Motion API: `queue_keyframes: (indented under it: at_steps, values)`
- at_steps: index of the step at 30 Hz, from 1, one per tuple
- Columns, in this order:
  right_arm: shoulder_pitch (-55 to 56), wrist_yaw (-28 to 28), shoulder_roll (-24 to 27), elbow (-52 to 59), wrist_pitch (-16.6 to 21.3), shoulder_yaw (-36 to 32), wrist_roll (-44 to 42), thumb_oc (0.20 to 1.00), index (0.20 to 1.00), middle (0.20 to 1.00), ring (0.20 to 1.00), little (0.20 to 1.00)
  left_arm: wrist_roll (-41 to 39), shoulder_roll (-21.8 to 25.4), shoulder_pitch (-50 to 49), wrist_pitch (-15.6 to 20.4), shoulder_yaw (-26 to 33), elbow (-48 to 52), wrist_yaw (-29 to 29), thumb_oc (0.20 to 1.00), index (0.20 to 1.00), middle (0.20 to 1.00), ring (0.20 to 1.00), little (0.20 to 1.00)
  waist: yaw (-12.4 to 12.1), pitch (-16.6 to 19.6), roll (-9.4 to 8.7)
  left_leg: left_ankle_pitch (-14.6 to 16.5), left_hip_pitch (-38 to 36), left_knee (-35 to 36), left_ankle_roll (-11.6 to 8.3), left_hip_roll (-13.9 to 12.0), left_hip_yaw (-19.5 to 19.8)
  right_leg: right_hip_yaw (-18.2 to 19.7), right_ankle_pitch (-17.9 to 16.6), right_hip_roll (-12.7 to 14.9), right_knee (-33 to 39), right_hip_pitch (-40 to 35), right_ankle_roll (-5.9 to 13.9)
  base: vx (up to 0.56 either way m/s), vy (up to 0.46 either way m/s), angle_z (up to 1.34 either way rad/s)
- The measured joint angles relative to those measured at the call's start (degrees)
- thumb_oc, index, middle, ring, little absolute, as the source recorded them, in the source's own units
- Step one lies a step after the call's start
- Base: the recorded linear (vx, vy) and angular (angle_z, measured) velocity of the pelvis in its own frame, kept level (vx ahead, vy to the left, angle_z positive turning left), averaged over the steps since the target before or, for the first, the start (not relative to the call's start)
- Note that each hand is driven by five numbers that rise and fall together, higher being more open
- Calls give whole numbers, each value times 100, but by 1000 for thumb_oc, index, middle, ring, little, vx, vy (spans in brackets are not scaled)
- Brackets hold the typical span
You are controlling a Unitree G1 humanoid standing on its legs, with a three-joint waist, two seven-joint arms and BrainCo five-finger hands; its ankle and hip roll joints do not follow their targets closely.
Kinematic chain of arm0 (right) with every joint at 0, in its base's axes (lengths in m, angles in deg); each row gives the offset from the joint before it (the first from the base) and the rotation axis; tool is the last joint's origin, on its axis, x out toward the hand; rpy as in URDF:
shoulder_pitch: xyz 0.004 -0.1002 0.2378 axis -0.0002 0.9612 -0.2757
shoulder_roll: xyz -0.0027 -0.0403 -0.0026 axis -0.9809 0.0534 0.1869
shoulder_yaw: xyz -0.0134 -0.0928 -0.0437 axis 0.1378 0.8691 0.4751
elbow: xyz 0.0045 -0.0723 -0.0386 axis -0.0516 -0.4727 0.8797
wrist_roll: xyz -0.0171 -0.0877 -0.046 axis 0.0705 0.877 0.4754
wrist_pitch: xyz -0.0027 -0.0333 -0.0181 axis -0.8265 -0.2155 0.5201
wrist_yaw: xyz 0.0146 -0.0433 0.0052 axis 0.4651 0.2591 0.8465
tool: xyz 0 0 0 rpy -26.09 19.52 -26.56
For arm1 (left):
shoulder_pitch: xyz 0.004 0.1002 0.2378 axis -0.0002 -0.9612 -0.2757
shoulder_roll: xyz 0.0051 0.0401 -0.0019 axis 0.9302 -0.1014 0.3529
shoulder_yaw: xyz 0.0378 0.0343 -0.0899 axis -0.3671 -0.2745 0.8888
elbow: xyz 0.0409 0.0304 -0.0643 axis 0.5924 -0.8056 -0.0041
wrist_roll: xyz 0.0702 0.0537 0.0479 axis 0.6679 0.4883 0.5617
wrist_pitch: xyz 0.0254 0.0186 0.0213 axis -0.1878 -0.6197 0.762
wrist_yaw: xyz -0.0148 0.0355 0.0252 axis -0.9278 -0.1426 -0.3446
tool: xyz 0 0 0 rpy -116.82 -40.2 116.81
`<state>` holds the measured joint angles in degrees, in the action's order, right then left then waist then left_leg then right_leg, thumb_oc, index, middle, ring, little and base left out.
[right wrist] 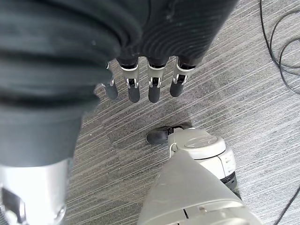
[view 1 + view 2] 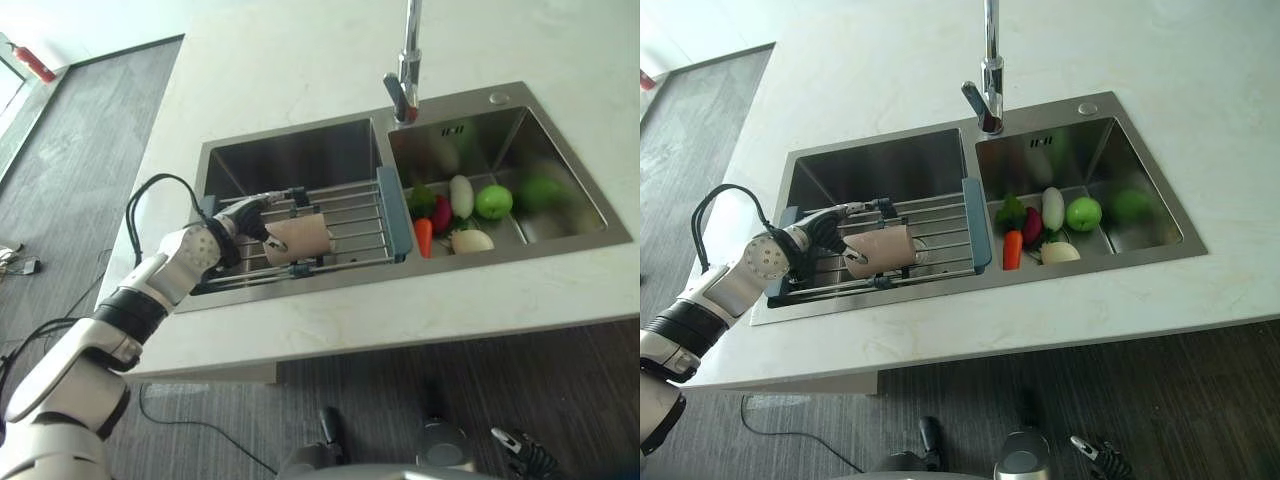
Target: Place the dishes in the dishwasher.
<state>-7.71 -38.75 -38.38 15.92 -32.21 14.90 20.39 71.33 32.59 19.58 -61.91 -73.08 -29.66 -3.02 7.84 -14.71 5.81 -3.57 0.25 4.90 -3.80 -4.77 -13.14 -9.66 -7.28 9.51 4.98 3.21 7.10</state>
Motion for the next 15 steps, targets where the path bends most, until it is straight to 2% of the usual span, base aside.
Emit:
queue_keyframes:
  at_steps: [9,15]
  values:
    - [-318,24,-1,107,3,32,-137,1000,1000,1000,1000,1000,252,70,556,0,-272,-114,233,1000,1000,1000,1000,1000,1,-228,-85,-32,181,-1,4,2,-7,9,-33,-7,0,182,-4,-80,-13,0]
    - [-410,23,-2,107,2,218,-242,1000,1000,1000,1000,1000,397,92,864,0,-459,-264,102,1000,1000,1000,1000,1000,1,-309,-71,-33,203,0,4,10,-19,29,-38,2,0,216,0,-33,0,-1]
